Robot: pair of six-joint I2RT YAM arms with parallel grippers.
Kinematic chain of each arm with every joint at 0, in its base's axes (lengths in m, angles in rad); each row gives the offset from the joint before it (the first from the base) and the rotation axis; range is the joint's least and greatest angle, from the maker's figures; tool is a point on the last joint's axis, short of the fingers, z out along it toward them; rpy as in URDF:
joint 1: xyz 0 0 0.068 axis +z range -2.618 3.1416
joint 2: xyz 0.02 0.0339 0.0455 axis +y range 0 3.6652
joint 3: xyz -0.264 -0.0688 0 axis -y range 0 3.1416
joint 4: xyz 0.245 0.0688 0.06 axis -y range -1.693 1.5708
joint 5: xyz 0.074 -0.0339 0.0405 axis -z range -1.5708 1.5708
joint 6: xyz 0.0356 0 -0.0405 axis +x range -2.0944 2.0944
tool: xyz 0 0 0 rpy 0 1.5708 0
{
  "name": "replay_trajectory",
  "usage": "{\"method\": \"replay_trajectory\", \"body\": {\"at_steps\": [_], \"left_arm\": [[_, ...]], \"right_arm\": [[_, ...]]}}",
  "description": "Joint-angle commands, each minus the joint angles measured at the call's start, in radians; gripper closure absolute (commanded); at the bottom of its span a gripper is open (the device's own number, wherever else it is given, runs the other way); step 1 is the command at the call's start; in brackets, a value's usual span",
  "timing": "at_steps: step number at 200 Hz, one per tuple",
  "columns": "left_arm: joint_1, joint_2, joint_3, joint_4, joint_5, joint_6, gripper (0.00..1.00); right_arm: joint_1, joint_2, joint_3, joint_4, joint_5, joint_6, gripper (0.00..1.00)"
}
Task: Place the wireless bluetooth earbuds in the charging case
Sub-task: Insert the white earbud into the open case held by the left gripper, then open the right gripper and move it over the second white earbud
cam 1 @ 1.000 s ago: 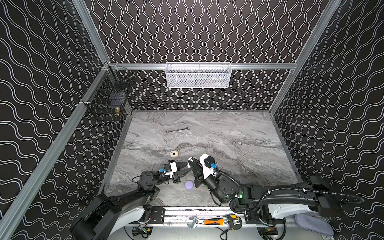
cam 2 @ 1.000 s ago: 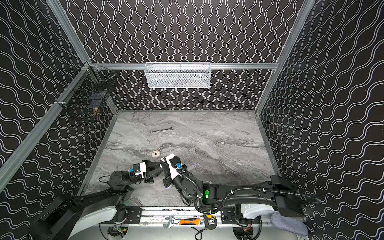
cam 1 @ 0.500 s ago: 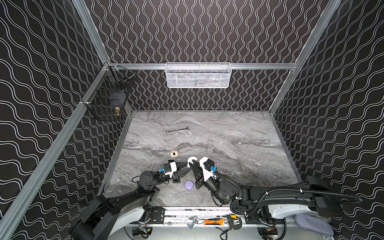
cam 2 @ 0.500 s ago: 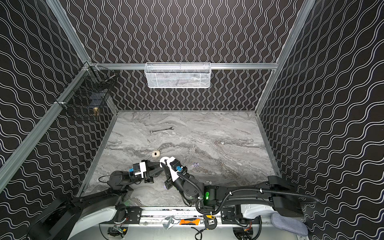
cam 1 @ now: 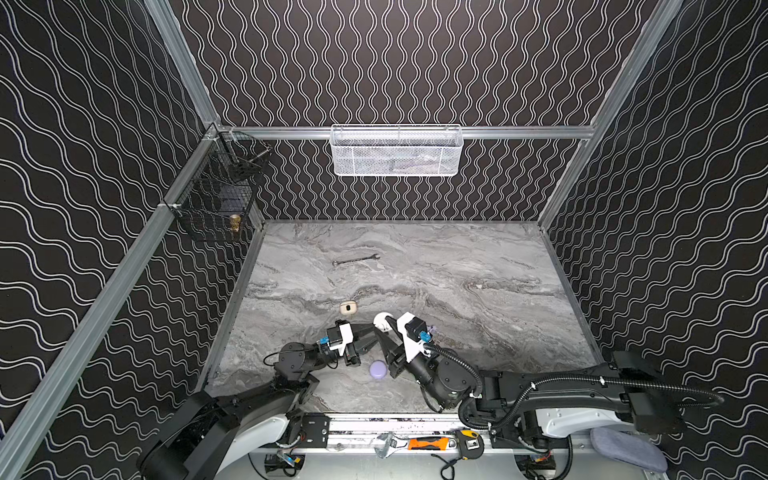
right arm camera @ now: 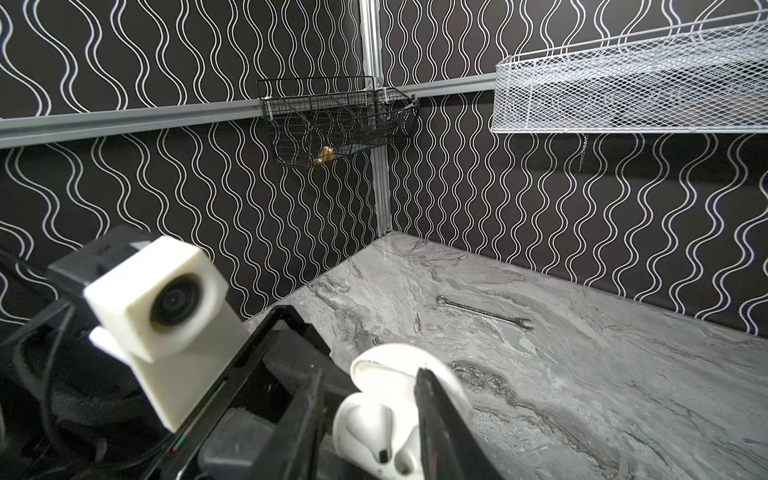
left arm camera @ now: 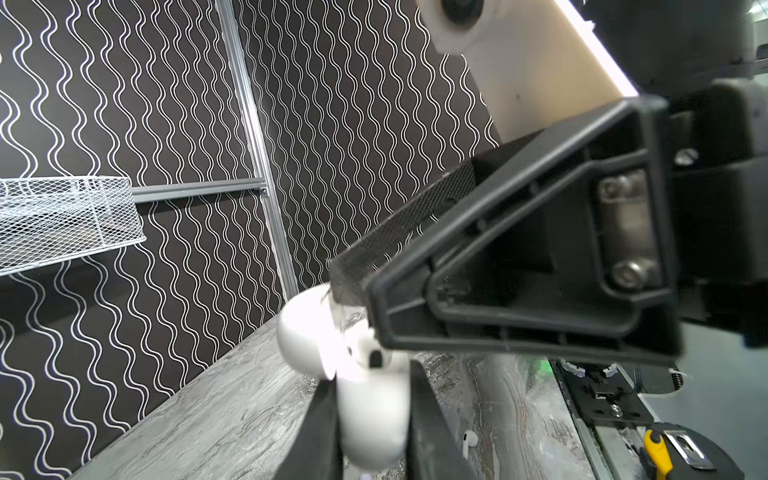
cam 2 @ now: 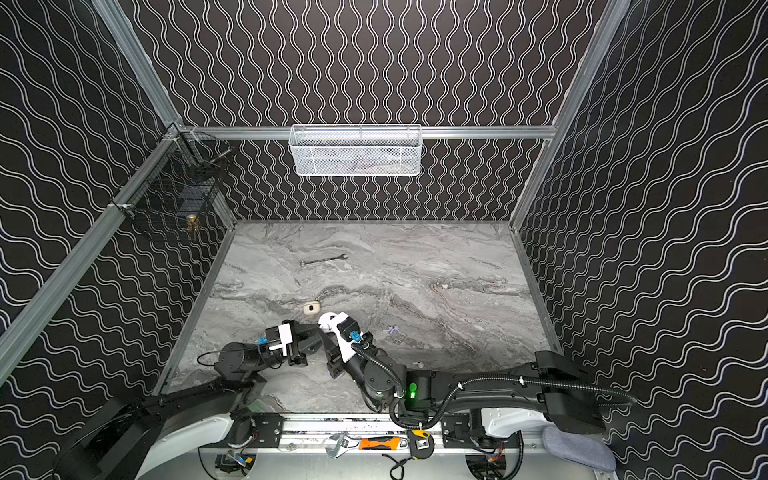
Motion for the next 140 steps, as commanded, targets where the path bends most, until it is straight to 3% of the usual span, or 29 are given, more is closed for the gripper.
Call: {"method": "replay_trajectory", "body": {"at_steps": [1,31,61,100,140], "left_arm": [[-0.001,-0.019,0.009,-0.007,0.003,0.029,1.00],[0.000,-0.022,0.008,-0.013,-0.011,0.036,1.00],[0.000,-0.006,0.017,0.000,0.005,0.020,1.00],[-0.001,0.008,0.014,0.028,0.000,0.018,1.00],[0.000,-0.003,0.015,0.014,0.002,0.020,1.00]], "right_arm": [[-0.001,-0.012,0.008,-0.015,-0.015,0.002,0.52],[0.001,-0.077,0.046,-0.155,-0.026,0.075,0.44],[0.000,-0.187,0.061,-0.302,-0.037,0.147,0.42],[-0.001,-0.251,0.109,-0.507,-0.032,0.265,0.57],[-0.002,-0.155,0.216,-0.707,-0.073,0.373,0.62]]}}
